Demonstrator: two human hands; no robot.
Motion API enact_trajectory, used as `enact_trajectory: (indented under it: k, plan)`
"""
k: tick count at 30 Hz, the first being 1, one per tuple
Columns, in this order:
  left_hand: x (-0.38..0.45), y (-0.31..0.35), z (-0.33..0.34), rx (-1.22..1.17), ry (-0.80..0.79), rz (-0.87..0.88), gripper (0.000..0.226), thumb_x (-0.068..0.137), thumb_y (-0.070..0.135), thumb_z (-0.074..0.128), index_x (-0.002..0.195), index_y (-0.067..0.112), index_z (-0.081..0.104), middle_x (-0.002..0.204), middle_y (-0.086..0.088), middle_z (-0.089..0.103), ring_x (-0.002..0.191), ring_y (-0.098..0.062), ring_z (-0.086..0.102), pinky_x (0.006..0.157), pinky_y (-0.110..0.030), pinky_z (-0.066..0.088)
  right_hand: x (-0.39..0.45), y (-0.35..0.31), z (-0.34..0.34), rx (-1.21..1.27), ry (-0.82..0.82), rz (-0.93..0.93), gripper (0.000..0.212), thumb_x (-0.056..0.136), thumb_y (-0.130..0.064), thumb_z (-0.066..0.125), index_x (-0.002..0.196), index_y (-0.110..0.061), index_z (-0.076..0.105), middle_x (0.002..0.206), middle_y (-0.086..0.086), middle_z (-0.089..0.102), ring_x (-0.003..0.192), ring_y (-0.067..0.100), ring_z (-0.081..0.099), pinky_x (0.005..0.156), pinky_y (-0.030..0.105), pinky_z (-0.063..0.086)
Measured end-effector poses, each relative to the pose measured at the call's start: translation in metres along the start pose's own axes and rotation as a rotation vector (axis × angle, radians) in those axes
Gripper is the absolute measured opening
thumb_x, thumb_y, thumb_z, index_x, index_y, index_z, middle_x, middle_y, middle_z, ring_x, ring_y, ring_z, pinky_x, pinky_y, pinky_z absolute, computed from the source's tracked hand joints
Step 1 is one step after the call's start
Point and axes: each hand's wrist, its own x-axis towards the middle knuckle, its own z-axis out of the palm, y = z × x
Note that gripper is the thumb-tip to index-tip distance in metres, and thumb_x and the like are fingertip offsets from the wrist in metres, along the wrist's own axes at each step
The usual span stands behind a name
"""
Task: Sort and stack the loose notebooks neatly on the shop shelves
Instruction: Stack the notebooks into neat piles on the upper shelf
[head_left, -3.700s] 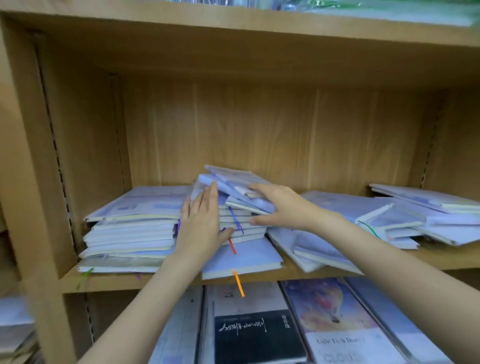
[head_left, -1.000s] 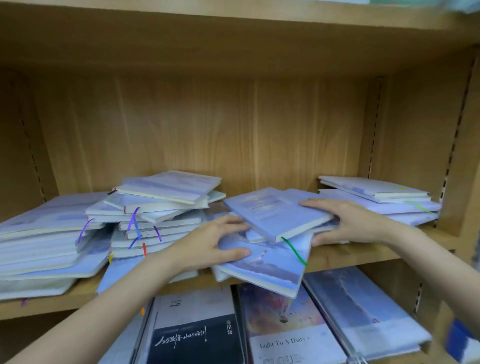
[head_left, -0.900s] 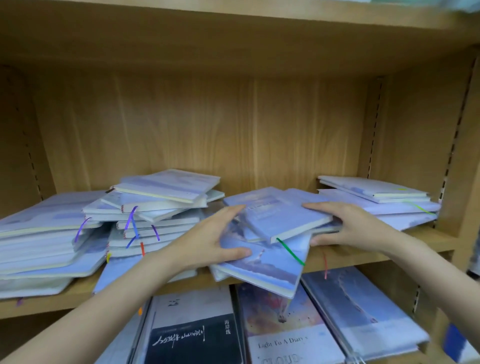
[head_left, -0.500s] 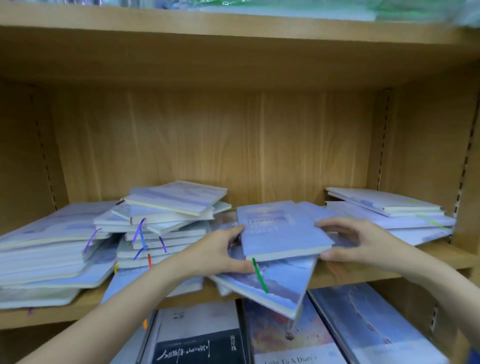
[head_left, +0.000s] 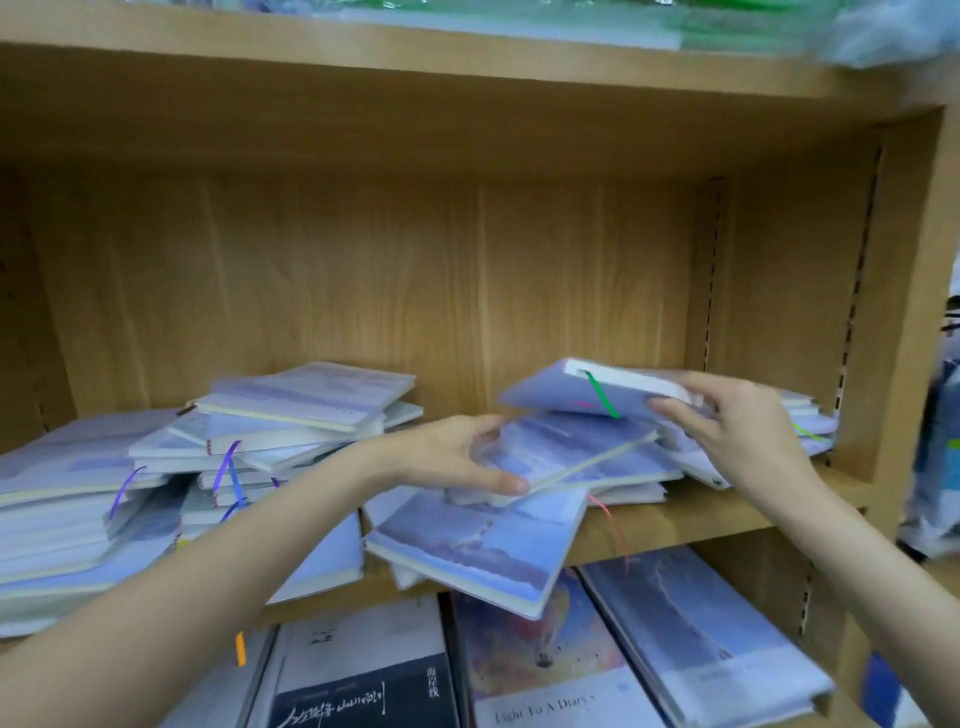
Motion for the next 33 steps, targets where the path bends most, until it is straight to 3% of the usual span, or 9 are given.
enact_trajectory:
  k: [5, 9, 14, 19, 22, 26, 28, 30, 33]
  plan:
    - [0.008, 0.004, 0.015, 0.542, 0.02, -0.046, 0.08, 0.085, 0.052, 0.058, 0.144, 0.008, 0.028, 0.146, -0.005, 0.04, 0.132, -0.02, 0.037, 0.104, -0.024, 0.029, -0.001, 0.013, -0.011, 0.148, 0.037, 0.072, 0.028, 0.09, -0.03, 0.058, 0.078, -0.005, 0.062, 0.065, 0.02, 0.056, 0.057, 0.007, 0.06, 0.058, 0.029, 0.053]
    - [0.013, 0.018, 0.014, 0.812, 0.035, 0.001, 0.044, 0.088, 0.039, 0.055, 0.118, 0.008, 0.045, 0.087, -0.004, 0.053, 0.089, -0.03, 0.05, 0.072, -0.033, 0.038, -0.01, 0.016, -0.005, 0.249, -0.024, 0.129, 0.022, 0.088, -0.035, 0.059, 0.083, -0.014, 0.065, 0.072, 0.014, 0.065, 0.066, 0.016, 0.068, 0.068, 0.047, 0.056]
    - [0.008, 0.029, 0.007, 1.103, 0.225, 0.073, 0.049, 0.086, 0.011, 0.044, 0.133, 0.011, 0.029, 0.104, -0.022, 0.061, 0.093, -0.04, 0.058, 0.068, -0.038, 0.041, -0.008, 0.01, -0.012, 0.317, 0.191, 0.133, 0.023, 0.09, -0.03, 0.06, 0.083, -0.009, 0.065, 0.068, 0.012, 0.064, 0.073, 0.034, 0.067, 0.072, 0.058, 0.05]
    - [-0.01, 0.035, -0.023, 1.171, 0.562, 0.114, 0.041, 0.087, 0.015, 0.042, 0.126, 0.016, 0.033, 0.104, -0.014, 0.063, 0.09, -0.039, 0.06, 0.063, -0.036, 0.037, 0.002, 0.004, -0.036, 0.393, 0.332, 0.15, 0.013, 0.092, -0.029, 0.059, 0.088, -0.017, 0.063, 0.077, 0.004, 0.063, 0.075, 0.022, 0.068, 0.07, 0.037, 0.058]
    - [-0.029, 0.04, 0.003, 1.16, 0.691, 0.331, 0.046, 0.081, 0.011, 0.048, 0.126, 0.015, 0.04, 0.089, -0.011, 0.066, 0.071, -0.037, 0.064, 0.048, -0.033, 0.035, -0.005, 0.003, -0.039, 0.302, 0.321, 0.114, 0.011, 0.091, -0.031, 0.059, 0.087, -0.022, 0.063, 0.074, 0.003, 0.065, 0.071, 0.02, 0.068, 0.072, 0.049, 0.055]
    - [-0.038, 0.028, 0.056, 1.337, 0.349, 0.332, 0.048, 0.068, 0.019, 0.055, 0.115, 0.019, 0.064, 0.069, -0.008, 0.066, 0.058, -0.023, 0.064, 0.046, -0.024, -0.001, -0.031, -0.004, -0.026, 0.172, 0.159, 0.026, 0.016, 0.087, -0.028, 0.064, 0.074, -0.02, 0.063, 0.054, 0.003, 0.055, 0.059, 0.025, 0.059, 0.063, 0.028, 0.048]
    - [-0.035, 0.028, 0.054, 1.281, 0.249, 0.227, 0.046, 0.08, 0.019, 0.052, 0.126, 0.016, 0.055, 0.086, -0.014, 0.066, 0.076, -0.026, 0.066, 0.048, -0.021, 0.024, -0.043, -0.016, -0.02, 0.101, 0.083, -0.027, 0.009, 0.085, -0.024, 0.067, 0.077, -0.019, 0.068, 0.052, -0.011, 0.048, 0.054, 0.011, 0.047, 0.055, 0.015, 0.034]
    - [-0.031, 0.02, 0.041, 1.037, 0.1, 0.129, 0.042, 0.096, 0.03, 0.042, 0.134, 0.015, 0.041, 0.114, -0.013, 0.061, 0.105, -0.031, 0.058, 0.077, -0.032, 0.043, -0.048, -0.024, -0.014, 0.025, 0.057, -0.022, 0.019, 0.084, -0.025, 0.068, 0.097, -0.012, 0.072, 0.068, 0.001, 0.065, 0.066, 0.018, 0.057, 0.058, 0.022, 0.031]
    - [-0.057, 0.022, 0.027, 0.627, -0.194, -0.031, 0.089, 0.084, 0.056, 0.056, 0.15, 0.019, 0.01, 0.155, -0.004, 0.018, 0.143, -0.022, 0.018, 0.113, -0.029, 0.02, -0.049, -0.033, -0.002, -0.01, -0.027, -0.03, 0.034, 0.084, -0.026, 0.068, 0.113, -0.009, 0.068, 0.104, 0.011, 0.07, 0.094, 0.028, 0.064, 0.078, 0.031, 0.04]
